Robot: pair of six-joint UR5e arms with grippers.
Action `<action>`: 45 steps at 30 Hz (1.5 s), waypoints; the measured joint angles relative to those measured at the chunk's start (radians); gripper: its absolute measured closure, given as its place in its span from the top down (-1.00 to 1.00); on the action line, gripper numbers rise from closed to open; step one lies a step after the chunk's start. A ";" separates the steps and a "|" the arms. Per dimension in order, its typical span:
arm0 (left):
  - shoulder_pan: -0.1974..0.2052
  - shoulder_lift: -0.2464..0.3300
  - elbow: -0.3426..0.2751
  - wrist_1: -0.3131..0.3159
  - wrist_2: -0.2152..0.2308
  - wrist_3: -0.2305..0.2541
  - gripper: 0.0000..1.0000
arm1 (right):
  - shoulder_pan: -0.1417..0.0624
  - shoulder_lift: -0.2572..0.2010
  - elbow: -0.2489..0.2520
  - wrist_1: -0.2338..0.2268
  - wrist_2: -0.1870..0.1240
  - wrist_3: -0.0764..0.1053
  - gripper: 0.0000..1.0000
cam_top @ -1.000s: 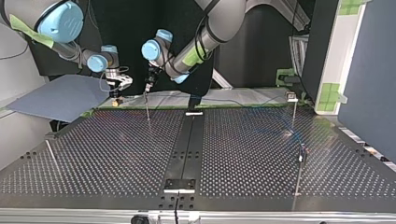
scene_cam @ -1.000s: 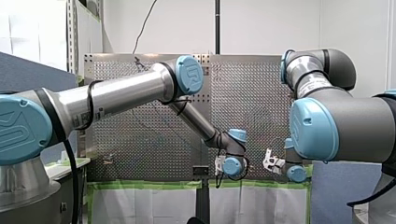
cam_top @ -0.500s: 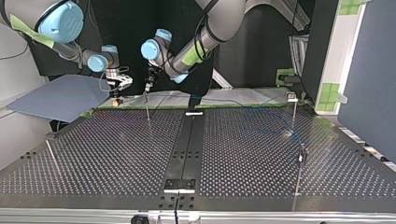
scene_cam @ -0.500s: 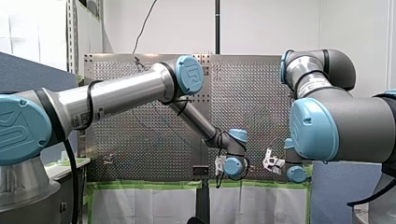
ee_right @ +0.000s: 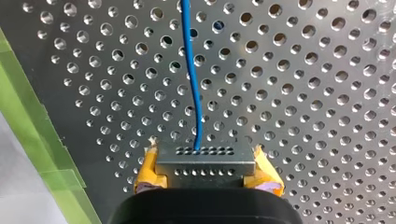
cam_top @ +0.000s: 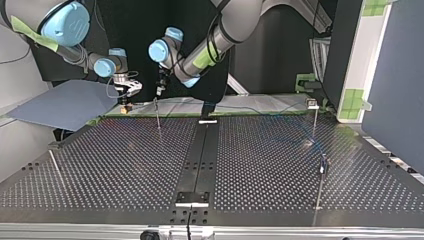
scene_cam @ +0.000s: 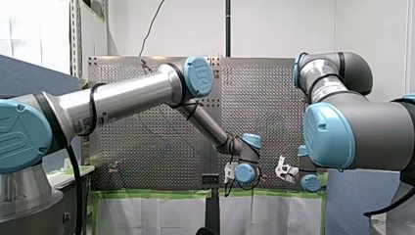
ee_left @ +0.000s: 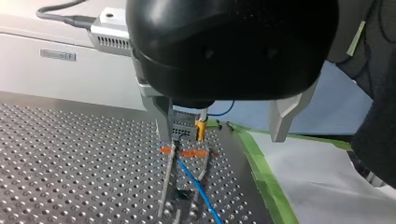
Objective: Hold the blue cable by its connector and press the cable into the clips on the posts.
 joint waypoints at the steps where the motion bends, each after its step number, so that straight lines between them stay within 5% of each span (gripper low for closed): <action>1: -0.002 0.006 -0.005 0.002 -0.002 0.001 1.00 | -0.001 0.000 0.000 0.000 0.000 0.002 -1.00; 12: -0.027 0.095 -0.095 0.083 -0.033 -0.023 1.00 | -0.002 0.001 0.000 -0.004 0.000 0.007 -1.00; 29: -0.001 0.241 -0.241 0.219 -0.040 -0.101 1.00 | 0.002 0.001 0.000 -0.008 -0.001 0.010 -1.00; 37: 0.001 0.309 -0.309 0.199 -0.052 -0.126 1.00 | 0.003 0.001 0.000 -0.005 -0.005 0.011 -1.00; 45: -0.008 0.382 -0.382 0.144 -0.114 -0.129 1.00 | 0.004 0.002 0.000 -0.004 -0.008 0.010 -1.00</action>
